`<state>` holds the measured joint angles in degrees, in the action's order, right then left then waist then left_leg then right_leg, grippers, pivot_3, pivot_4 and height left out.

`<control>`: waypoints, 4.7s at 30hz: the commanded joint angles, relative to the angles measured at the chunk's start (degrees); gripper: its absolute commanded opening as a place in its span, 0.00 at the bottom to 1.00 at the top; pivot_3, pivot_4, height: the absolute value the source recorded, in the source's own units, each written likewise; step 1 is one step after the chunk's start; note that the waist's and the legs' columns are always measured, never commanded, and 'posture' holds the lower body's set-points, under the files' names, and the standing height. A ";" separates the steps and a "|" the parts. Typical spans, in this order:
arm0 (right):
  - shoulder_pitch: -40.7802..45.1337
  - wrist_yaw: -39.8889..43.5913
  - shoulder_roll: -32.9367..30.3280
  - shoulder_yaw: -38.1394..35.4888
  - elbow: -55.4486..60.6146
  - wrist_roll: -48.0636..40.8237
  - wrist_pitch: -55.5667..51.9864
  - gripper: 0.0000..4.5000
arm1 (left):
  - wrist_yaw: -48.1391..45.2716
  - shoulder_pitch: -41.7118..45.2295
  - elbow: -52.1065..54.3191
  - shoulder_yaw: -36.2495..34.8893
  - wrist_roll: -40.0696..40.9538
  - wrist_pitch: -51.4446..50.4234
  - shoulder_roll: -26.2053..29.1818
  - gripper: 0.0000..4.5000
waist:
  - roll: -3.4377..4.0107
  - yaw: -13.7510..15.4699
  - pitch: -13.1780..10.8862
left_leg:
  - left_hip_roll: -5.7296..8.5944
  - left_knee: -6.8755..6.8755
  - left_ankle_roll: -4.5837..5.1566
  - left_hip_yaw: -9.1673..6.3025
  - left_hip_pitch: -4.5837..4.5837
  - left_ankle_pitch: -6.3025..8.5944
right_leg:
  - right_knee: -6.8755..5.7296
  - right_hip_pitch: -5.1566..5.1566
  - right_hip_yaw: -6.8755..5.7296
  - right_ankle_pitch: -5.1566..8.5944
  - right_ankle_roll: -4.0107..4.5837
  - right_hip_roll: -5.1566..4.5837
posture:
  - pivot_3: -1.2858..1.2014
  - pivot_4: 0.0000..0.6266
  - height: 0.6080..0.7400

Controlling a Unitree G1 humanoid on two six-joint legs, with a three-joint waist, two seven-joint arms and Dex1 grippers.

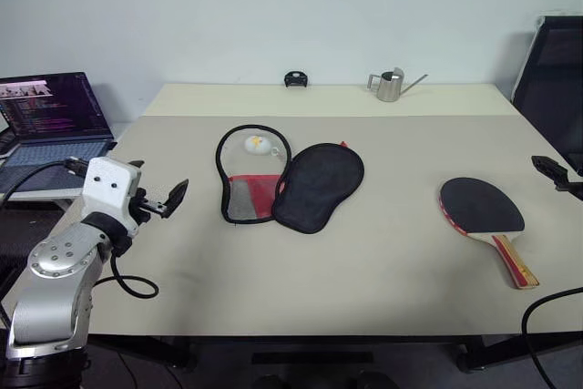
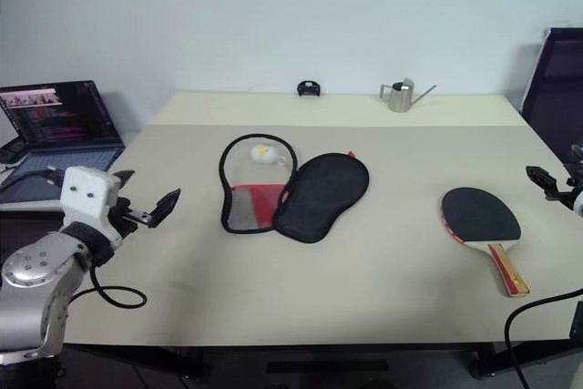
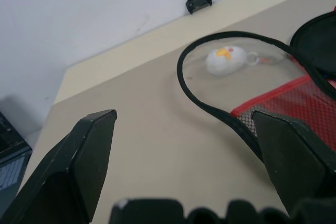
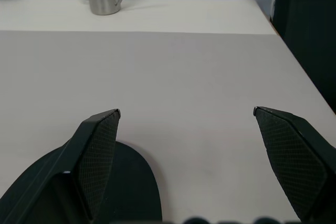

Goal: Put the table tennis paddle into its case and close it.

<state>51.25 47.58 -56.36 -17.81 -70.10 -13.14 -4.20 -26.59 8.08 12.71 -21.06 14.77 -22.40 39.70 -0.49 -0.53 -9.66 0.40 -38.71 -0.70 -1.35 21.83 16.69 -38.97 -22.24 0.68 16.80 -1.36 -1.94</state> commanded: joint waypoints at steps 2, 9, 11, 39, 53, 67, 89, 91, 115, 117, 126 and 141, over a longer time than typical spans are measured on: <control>1.87 1.67 -1.13 0.06 2.05 0.66 0.73 0.99 | 0.59 1.46 -1.38 -0.19 -0.88 1.27 0.12 1.00 | -0.01 0.02 0.00 | 0.00 0.00 0.00 0.00 0.01 0.00 | 0.01 0.00 0.00 0.00 0.00 0.00 | 0.52 0.24 1.00; 3.00 2.81 -1.61 -0.12 3.29 0.48 0.25 0.99 | -0.02 3.53 -4.93 0.31 -1.11 3.36 -0.61 1.00 | -0.01 -0.01 0.00 | -0.01 0.00 0.01 0.01 -0.01 0.01 | 0.00 0.00 0.02 0.00 0.00 0.00 | 0.52 0.24 1.00; 2.73 2.95 -1.64 -0.02 3.48 0.66 0.33 0.99 | -0.41 3.24 -5.53 -0.25 -0.93 3.98 -0.47 1.00 | -0.01 0.01 0.00 | 0.00 0.00 0.01 0.01 0.00 0.01 | 0.00 0.00 0.02 0.00 0.00 0.00 | 0.52 0.24 1.00; -15.39 9.65 8.38 1.32 41.10 -9.81 -14.99 0.99 | -15.49 8.47 -17.18 -4.83 9.04 6.40 3.59 1.00 | -0.01 -0.24 0.00 | -0.05 0.00 0.03 -0.02 0.02 0.02 | -0.02 -0.03 -0.02 -0.01 -0.02 0.01 | 0.52 0.24 1.00; -21.15 -3.00 22.30 11.73 77.24 -21.20 -46.43 0.99 | -34.92 21.65 -25.08 5.21 12.56 2.43 7.39 1.00 | -0.07 -0.12 -0.01 | -0.03 -0.06 0.04 -0.12 0.07 0.03 | -0.04 -0.07 -0.08 -0.03 -0.06 0.01 | 0.52 0.24 1.00; -13.35 -22.16 43.20 19.80 69.31 -15.83 -55.21 0.99 | -41.96 22.27 -22.56 8.63 13.70 -0.48 7.92 1.00 | -0.08 -1.18 -0.02 | -0.03 -0.05 0.04 -0.12 0.10 0.03 | -0.05 -0.16 -0.07 -0.03 -0.06 0.03 | 0.52 0.24 1.00; -7.32 -27.80 56.34 22.32 57.74 -9.99 -53.25 0.99 | -38.07 17.64 -16.63 7.17 14.66 -2.93 7.22 1.00 | -0.09 -1.57 -0.01 | -0.06 0.00 0.04 -0.08 0.14 0.03 | -0.12 -0.33 0.01 -0.03 -0.06 0.08 | 0.52 0.24 1.00; -7.14 -27.92 56.93 22.74 57.45 -9.35 -52.61 0.99 | -37.89 17.56 -16.41 7.13 14.74 -3.05 7.30 1.00 | -0.09 -1.56 -0.01 | -0.06 0.01 0.04 -0.08 0.16 0.03 | -0.11 -0.36 0.01 -0.03 -0.06 0.08 | 0.52 0.24 1.00; -10.90 -28.49 52.46 14.58 66.92 -14.14 -67.31 0.01 | -38.30 15.76 -15.25 7.76 15.07 -3.38 7.82 1.00 | -0.11 -1.42 0.00 | -0.04 -0.03 0.03 -0.08 1.02 0.02 | -0.12 -1.13 0.01 -0.04 -0.05 0.06 | 0.52 0.24 1.00; -11.51 -28.64 51.39 13.70 68.32 -14.93 -69.24 0.01 | -38.48 15.76 -15.17 7.81 15.15 -3.47 7.90 1.00 | -0.11 -1.39 0.00 | -0.04 -0.03 0.03 -0.08 1.05 0.02 | -0.10 -1.14 0.00 -0.04 -0.05 0.05 | 0.52 0.24 1.00; -14.30 -27.84 46.78 10.44 74.94 -18.08 -78.14 0.01 | -39.50 16.53 -15.03 8.46 15.15 -3.95 8.00 1.00 | -0.12 -1.36 0.00 | -0.04 -0.03 0.04 -0.08 1.04 0.03 | -0.12 -1.14 0.00 -0.04 -0.05 0.06 | 0.52 0.24 1.00; -14.00 -18.23 30.16 16.93 69.89 -17.24 -74.27 0.01 | -42.87 18.77 -11.79 12.07 16.76 -5.65 6.02 1.00 | -0.13 -1.31 0.01 | -0.02 -0.07 0.05 -0.06 1.03 0.03 | -0.13 -1.10 0.02 -0.04 -0.05 0.07 | 0.52 0.24 1.00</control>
<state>35.75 28.30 -24.71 -1.31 0.63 -31.02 -80.45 -68.43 25.65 -1.69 -9.13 29.57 -27.58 45.66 -0.62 -1.85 -9.65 0.38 -38.78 -0.65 -1.40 22.85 16.71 -39.11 -23.33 0.71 16.76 -1.41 -1.87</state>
